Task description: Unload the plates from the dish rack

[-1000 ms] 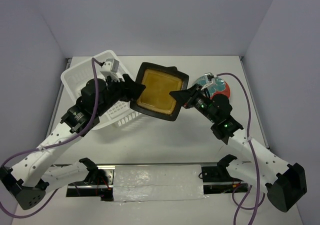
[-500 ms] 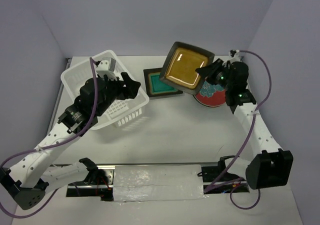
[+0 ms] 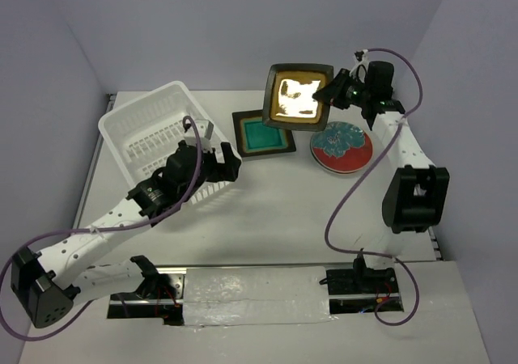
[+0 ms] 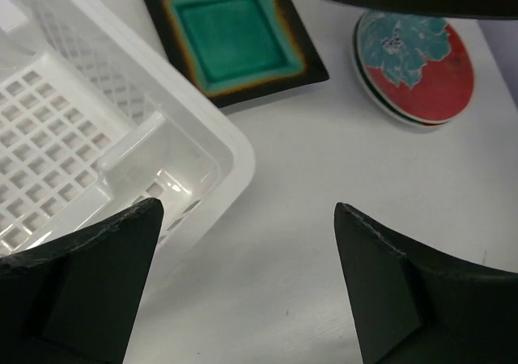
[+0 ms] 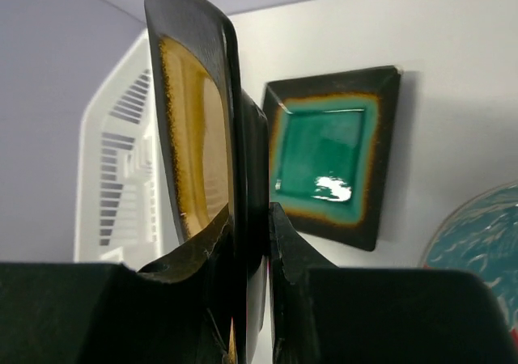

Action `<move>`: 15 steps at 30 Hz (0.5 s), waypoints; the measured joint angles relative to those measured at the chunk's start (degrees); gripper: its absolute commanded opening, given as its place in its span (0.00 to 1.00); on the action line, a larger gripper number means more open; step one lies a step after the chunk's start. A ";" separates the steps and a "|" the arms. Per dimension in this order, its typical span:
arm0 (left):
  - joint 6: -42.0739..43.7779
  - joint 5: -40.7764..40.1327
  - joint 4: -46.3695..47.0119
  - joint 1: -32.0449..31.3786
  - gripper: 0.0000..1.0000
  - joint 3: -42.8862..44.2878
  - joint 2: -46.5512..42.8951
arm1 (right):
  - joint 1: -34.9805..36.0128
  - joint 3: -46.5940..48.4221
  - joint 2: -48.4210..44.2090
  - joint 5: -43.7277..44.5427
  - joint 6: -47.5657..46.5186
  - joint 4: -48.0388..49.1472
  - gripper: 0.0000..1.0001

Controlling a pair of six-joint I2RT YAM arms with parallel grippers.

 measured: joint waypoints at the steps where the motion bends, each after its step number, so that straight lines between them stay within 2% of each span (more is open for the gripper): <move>1: -0.02 -0.26 0.66 -0.70 1.00 0.20 -0.20 | 0.00 1.33 2.34 -0.02 -0.70 -0.48 0.00; 5: 0.07 -2.78 2.62 -5.51 0.99 -1.01 -3.04 | -0.13 3.13 9.51 -0.70 -2.84 -0.59 0.00; 10: 1.51 -7.65 4.09 -12.28 0.99 -5.14 -10.99 | -0.13 4.68 16.20 -2.36 -3.78 -1.53 0.00; 15: 2.73 -11.80 8.35 -13.57 1.00 -11.15 -17.70 | 0.42 9.84 21.62 -3.52 -4.76 -2.47 0.00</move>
